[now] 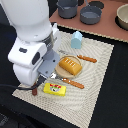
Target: Interact with the objects in diverse but meaningful ways.
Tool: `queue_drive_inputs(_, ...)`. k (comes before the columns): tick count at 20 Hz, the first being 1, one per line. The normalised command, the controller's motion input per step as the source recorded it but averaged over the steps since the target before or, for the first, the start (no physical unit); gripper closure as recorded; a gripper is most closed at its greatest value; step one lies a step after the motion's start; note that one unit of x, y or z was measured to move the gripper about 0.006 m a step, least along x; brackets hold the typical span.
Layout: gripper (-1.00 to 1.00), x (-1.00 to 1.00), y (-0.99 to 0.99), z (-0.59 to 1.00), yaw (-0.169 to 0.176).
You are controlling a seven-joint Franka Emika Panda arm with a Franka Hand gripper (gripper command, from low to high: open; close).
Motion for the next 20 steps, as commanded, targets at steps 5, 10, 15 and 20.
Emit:
queue_drive_inputs(5,-1.00,0.92,-0.28,0.11,0.000)
queue_drive_inputs(10,-1.00,0.66,-0.19,-0.07,0.056)
queue_drive_inputs(15,-1.00,0.49,-0.17,-0.16,0.074)
queue_drive_inputs(20,-1.00,0.37,-0.15,-0.27,0.073)
